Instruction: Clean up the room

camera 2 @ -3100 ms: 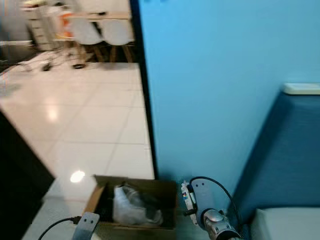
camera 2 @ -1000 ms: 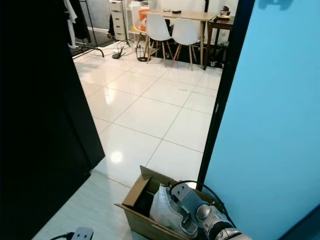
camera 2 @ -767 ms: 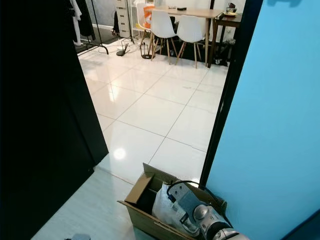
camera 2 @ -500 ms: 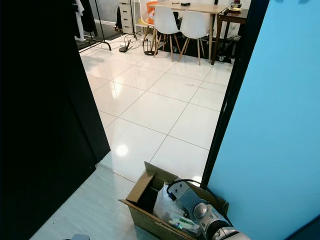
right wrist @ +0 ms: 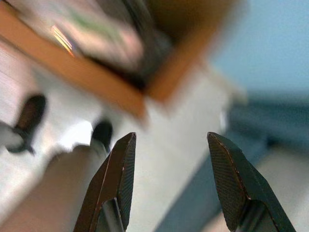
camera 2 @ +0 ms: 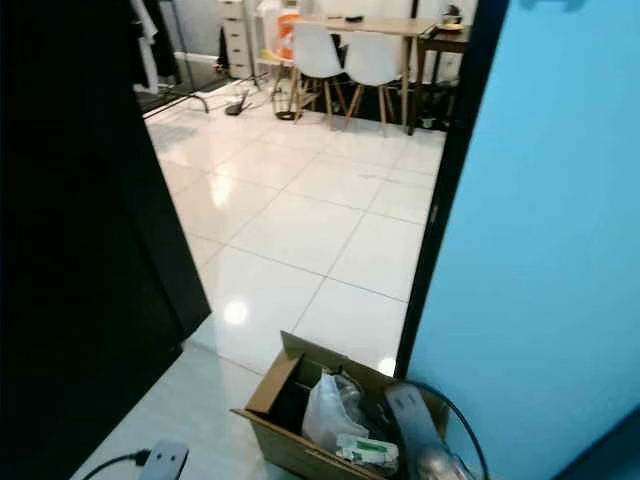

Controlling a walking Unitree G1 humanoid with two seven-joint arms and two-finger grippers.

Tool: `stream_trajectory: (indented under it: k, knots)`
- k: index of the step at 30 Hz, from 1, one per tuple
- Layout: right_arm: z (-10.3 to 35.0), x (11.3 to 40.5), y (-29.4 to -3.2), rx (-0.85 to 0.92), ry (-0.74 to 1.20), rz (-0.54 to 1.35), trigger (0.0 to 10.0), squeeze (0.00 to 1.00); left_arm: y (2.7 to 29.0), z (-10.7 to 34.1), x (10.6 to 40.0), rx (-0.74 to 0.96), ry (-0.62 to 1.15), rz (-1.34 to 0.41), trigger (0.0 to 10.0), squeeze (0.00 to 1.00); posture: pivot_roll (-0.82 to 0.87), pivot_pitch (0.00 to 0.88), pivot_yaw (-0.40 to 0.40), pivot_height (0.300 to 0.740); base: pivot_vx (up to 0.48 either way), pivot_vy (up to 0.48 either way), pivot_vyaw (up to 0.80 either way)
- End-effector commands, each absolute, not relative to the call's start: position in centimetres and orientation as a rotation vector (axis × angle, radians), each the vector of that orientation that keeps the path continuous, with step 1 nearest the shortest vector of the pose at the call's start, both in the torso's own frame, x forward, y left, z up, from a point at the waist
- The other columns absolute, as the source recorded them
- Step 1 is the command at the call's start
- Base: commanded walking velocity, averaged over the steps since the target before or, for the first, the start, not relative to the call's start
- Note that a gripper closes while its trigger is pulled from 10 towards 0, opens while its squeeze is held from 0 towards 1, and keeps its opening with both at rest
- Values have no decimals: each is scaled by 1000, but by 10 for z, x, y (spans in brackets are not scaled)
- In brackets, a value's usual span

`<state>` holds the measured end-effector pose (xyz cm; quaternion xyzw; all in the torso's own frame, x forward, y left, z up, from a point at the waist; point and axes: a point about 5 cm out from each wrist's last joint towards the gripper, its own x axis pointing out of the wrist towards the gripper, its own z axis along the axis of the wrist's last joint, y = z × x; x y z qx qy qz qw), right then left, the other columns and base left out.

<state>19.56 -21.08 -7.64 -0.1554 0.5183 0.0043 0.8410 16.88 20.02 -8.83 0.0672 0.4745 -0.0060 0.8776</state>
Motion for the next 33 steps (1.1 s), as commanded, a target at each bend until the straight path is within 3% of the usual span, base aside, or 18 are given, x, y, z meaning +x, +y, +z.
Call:
stream_trajectory:
  k: [1,11,17,24,33]
  knots:
    - [-80,186,-218,-318,1136,-29,10000,0,196,-87,173,140,994,-22,10000,0,4,0,-9,740,0,0,-750]
    - [-78,183,-232,-380,1168,-17,10000,0,193,-84,183,133,979,-17,10000,0,-7,0,-6,740,0,0,-750]
    - [-78,191,-215,-473,1131,135,10000,0,193,-84,182,120,988,5,10000,0,-16,0,-4,740,0,0,-752]
    - [-74,203,-203,-444,1075,163,10000,0,195,-86,178,141,1012,8,10000,0,-21,0,0,740,0,0,-750]
    - [-75,204,-194,-449,1066,194,10000,0,197,-87,175,169,1025,-7,10000,0,-15,0,-2,740,-291,0,-750]
